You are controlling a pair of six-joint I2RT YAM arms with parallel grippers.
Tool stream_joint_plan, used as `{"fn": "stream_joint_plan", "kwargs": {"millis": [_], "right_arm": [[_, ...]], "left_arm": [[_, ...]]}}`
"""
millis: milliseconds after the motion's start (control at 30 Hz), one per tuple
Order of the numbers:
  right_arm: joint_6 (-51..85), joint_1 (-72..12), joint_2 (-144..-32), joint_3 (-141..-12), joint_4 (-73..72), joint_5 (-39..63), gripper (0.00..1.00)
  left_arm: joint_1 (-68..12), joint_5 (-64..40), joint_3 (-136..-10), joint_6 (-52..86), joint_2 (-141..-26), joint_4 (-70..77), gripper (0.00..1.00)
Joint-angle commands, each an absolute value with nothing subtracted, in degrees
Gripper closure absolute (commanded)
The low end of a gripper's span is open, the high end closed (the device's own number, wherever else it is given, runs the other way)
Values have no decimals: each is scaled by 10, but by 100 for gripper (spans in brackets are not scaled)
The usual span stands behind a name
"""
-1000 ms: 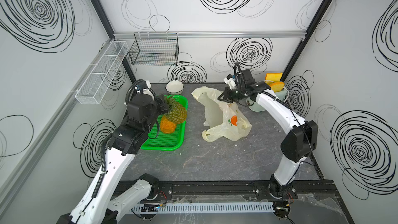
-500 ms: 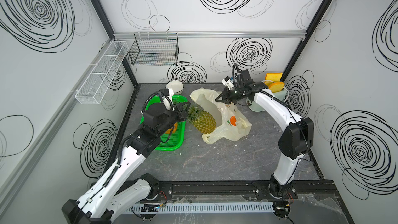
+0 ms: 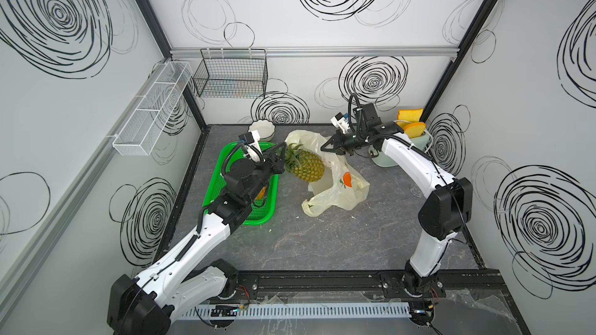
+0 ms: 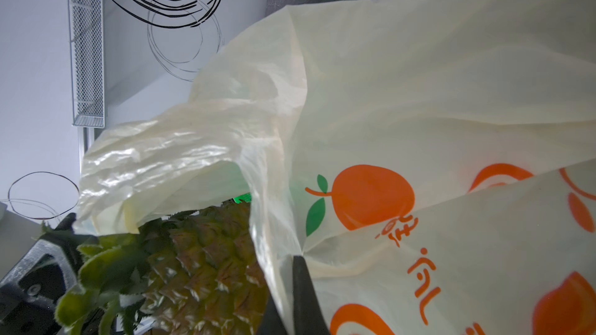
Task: Place the pineapple into a plastic bag & tie a knot
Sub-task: Place the pineapple in the plastic bag.
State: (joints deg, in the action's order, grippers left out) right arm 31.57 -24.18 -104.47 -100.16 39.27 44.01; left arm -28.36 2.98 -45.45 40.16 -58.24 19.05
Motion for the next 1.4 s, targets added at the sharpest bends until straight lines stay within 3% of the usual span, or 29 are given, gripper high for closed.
{"fn": "stream_joint_plan", "kwargs": {"millis": [0, 400, 933, 1133, 1367], "right_arm": [[326, -242, -1021, -998, 380, 462, 100], [393, -241, -1011, -982, 316, 468, 100], [406, -225, -998, -974, 297, 441, 100], [448, -223, -992, -960, 255, 462, 100], [580, -215, -964, -882, 86, 518, 100]], "left_arm": [[-300, 53, -450, 433, -590, 356, 100], [-375, 121, -387, 429, -665, 535, 100], [-390, 220, -406, 343, -677, 389, 100], [-391, 172, -419, 349, -700, 476, 100], [-384, 155, -421, 441, -742, 581, 100]]}}
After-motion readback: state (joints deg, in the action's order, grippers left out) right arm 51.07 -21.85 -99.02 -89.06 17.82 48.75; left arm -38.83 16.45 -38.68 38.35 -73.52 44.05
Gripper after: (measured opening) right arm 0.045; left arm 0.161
